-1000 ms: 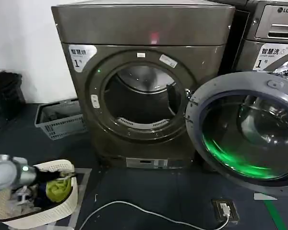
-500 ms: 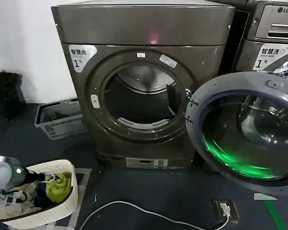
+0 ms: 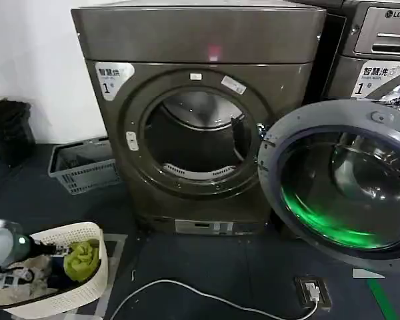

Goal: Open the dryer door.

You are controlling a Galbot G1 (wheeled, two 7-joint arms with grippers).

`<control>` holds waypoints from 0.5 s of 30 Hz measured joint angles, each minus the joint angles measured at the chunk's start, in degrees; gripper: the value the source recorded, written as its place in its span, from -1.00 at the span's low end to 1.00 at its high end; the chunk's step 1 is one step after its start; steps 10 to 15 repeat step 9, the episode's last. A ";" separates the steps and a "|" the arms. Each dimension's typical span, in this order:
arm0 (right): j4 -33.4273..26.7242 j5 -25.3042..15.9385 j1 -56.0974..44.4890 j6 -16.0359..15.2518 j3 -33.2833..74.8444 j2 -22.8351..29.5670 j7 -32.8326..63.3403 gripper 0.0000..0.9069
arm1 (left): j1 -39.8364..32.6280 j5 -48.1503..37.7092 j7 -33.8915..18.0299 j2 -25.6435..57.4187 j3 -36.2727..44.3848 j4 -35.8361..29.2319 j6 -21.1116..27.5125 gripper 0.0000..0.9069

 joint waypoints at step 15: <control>-0.60 -0.17 0.21 0.39 -0.02 0.28 -0.03 1.00 | -0.18 -0.19 0.16 -0.02 0.09 0.70 0.00 1.00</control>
